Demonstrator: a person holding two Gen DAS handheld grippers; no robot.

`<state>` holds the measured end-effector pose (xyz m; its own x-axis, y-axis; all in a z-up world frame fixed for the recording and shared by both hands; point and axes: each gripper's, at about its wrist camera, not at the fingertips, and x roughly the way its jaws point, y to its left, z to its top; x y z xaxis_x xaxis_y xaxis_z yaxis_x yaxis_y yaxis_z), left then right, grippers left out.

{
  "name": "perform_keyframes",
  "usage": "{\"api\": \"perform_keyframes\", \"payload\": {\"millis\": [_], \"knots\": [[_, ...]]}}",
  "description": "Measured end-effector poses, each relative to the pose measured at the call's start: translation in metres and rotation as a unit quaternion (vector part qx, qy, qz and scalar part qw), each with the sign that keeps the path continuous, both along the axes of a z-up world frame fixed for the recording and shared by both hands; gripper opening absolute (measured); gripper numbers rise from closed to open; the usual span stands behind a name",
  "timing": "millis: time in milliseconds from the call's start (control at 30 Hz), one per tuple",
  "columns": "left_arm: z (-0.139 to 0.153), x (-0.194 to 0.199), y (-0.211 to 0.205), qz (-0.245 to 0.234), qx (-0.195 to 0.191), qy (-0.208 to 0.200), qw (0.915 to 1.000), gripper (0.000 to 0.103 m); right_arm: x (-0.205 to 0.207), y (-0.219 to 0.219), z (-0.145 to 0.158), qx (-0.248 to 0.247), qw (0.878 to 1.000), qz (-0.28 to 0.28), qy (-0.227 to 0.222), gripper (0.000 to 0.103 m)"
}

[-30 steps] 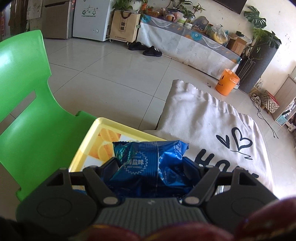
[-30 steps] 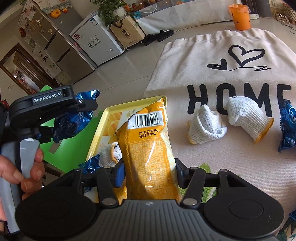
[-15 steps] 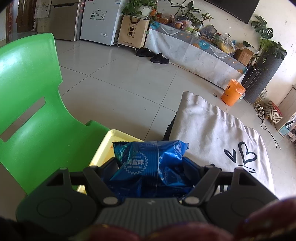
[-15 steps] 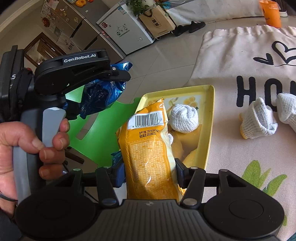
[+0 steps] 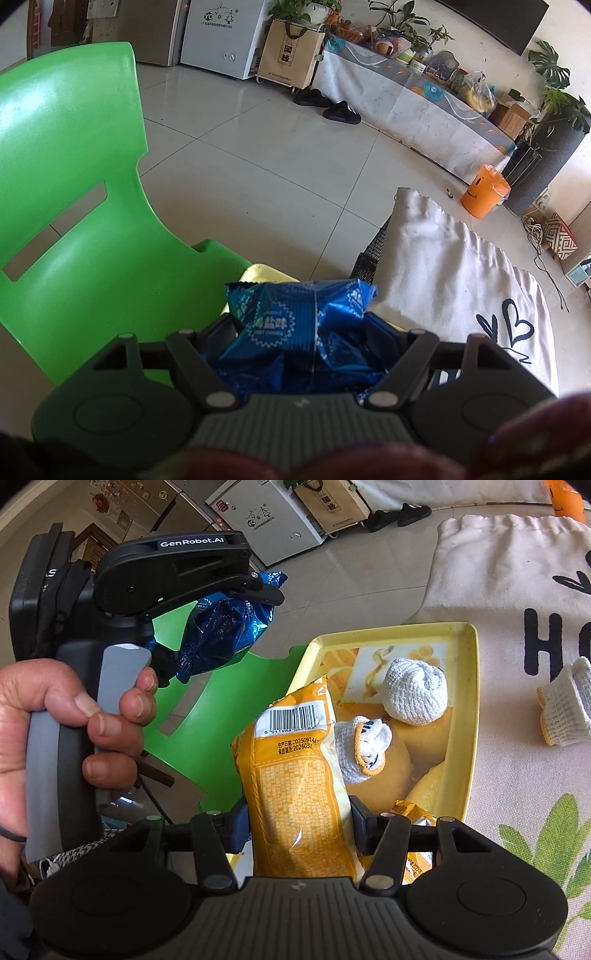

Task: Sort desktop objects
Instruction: 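Carry the blue packet and yellow bag over the yellow tray, then open both grippers to drop the packet and bag onto the tray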

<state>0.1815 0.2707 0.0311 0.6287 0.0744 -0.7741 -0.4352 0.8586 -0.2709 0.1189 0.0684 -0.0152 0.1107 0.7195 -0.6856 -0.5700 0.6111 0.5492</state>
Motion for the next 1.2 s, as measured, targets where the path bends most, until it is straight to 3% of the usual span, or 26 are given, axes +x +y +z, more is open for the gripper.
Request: {"api": "perform_keyframes", "payload": {"millis": [167,333,733,1200], "knots": [[-0.004,0.002,0.006,0.008,-0.002,0.004,1.0,0.077,-0.003,0.014,-0.004,-0.002,1.0,0.013,-0.018,0.056],[-0.004,0.0,0.007,0.019,-0.003,0.003,0.9998,0.095,-0.003,0.012,-0.002,0.004,1.0,0.007,-0.025,0.07],[0.001,-0.001,-0.009,0.01,-0.012,0.001,0.9999,0.096,0.002,-0.012,0.012,-0.001,1.0,-0.013,-0.028,0.071],[0.007,-0.002,-0.047,-0.035,-0.02,0.002,0.9992,0.096,0.014,-0.041,0.015,-0.038,0.998,-0.049,-0.028,0.072]]}}
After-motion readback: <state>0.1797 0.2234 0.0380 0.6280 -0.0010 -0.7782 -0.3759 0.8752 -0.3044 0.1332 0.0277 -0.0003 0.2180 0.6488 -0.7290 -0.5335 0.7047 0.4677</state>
